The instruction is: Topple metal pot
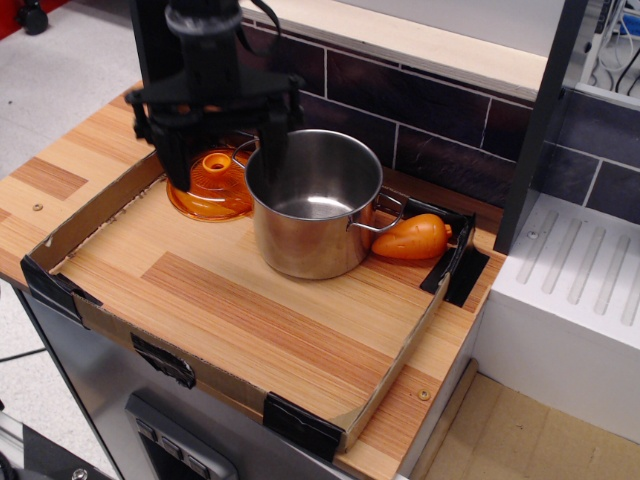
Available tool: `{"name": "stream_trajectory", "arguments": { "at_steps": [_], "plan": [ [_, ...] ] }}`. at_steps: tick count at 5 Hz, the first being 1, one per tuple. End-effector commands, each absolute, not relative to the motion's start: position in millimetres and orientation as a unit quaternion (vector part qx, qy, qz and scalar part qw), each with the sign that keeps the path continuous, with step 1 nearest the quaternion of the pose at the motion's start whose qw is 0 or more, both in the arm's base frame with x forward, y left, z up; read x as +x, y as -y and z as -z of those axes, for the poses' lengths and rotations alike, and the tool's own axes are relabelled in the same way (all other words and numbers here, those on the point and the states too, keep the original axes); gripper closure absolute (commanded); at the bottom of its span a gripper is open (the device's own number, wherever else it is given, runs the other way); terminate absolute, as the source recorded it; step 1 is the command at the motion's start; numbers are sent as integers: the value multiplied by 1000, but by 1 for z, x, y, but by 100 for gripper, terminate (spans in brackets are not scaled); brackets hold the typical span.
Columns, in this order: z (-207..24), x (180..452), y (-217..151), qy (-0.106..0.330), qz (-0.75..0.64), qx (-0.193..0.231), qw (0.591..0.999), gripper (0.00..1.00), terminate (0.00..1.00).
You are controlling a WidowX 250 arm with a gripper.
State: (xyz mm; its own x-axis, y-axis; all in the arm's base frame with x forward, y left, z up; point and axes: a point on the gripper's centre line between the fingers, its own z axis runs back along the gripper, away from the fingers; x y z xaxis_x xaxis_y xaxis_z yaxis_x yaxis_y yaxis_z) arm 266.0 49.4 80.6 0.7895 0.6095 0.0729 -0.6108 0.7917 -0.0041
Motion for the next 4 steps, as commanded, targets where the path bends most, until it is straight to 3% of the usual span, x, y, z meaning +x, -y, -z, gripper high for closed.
{"name": "stream_trajectory", "arguments": {
  "at_steps": [1,2,4],
  "plan": [
    [-75,280,-41,80,-312,10,947,0,0],
    [-69,292,-42,79,-329,7,941,100,0],
    [-63,299,-50,61,-359,0,931,100,0]
  ]
}}
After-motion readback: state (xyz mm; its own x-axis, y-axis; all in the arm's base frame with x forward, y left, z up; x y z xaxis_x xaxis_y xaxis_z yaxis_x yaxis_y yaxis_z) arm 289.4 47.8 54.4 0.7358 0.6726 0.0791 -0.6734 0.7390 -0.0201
